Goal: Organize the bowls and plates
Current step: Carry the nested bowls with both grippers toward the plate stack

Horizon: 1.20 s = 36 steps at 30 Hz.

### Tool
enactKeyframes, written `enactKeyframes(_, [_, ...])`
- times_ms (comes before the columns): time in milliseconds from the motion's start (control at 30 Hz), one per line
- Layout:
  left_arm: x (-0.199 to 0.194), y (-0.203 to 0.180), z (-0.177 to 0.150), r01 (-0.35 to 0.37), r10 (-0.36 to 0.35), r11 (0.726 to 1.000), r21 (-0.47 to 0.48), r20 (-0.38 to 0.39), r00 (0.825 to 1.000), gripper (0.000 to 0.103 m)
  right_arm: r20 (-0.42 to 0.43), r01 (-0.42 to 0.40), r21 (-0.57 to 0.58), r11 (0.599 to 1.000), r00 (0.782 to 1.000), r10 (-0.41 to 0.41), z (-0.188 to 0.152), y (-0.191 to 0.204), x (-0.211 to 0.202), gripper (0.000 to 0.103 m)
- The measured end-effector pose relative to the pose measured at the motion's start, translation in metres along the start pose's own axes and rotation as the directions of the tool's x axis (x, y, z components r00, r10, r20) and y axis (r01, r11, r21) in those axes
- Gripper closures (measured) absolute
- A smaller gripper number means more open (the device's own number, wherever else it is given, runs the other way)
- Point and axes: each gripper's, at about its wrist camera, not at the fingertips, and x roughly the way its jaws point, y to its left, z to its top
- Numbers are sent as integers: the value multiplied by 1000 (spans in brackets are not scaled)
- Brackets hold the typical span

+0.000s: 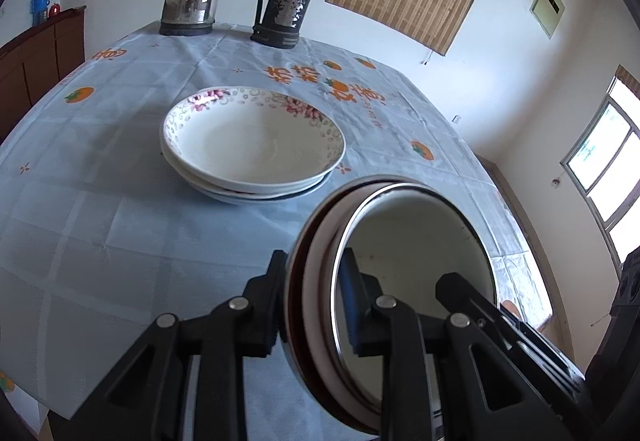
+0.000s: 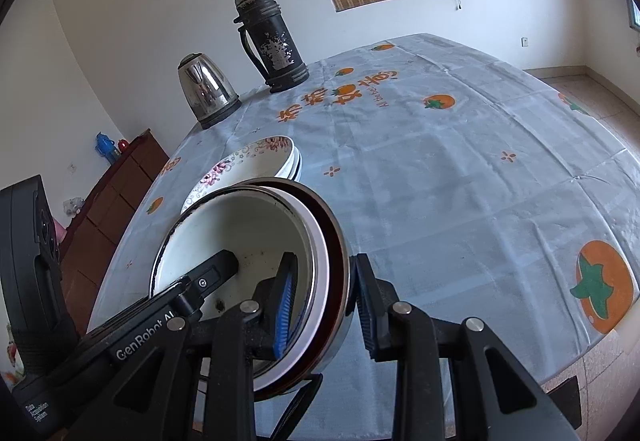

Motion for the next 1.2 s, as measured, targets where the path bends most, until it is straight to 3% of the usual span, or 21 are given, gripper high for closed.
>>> enactKeyframes(1200, [-37, 55, 10, -64, 71, 994, -90, 71, 995, 78, -13, -87, -99, 991, 996, 86, 0, 66, 11, 72])
